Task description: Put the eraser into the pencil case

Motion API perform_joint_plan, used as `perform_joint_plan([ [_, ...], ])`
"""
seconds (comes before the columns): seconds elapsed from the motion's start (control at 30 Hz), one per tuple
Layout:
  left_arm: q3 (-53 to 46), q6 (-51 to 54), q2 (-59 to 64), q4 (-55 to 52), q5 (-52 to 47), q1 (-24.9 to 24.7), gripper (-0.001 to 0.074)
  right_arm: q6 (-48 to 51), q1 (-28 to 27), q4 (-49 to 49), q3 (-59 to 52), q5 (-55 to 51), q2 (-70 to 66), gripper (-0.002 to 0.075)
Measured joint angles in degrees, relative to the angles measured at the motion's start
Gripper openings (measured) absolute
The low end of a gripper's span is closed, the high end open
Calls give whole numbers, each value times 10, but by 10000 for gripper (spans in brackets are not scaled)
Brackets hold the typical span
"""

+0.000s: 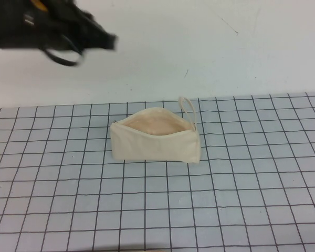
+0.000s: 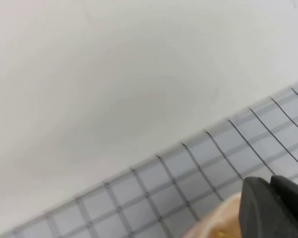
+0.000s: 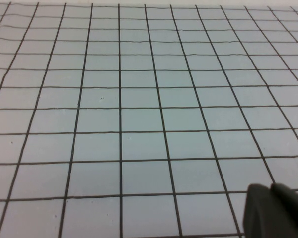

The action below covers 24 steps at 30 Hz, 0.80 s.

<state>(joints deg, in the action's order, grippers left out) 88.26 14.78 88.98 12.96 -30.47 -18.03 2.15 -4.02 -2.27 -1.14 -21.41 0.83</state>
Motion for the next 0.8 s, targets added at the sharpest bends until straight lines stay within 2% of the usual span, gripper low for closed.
perform_joint_plan([
  [0.1,-16,-13,-75,-61,-3,2,1,0,0,0,0,0,0,-3],
  [0.2,-75,-16,-159,-80,18,2,0,0,0,0,0,0,0,-3],
  [0.4,-314,-21,-372,-84,106,2,0,0,0,0,0,0,0,-3],
  [0.6,-468,-26,-520,-84,99,2,0,0,0,0,0,0,0,-3],
  [0.8,-550,-28,-621,-108,35,2,0,0,0,0,0,0,0,-3],
])
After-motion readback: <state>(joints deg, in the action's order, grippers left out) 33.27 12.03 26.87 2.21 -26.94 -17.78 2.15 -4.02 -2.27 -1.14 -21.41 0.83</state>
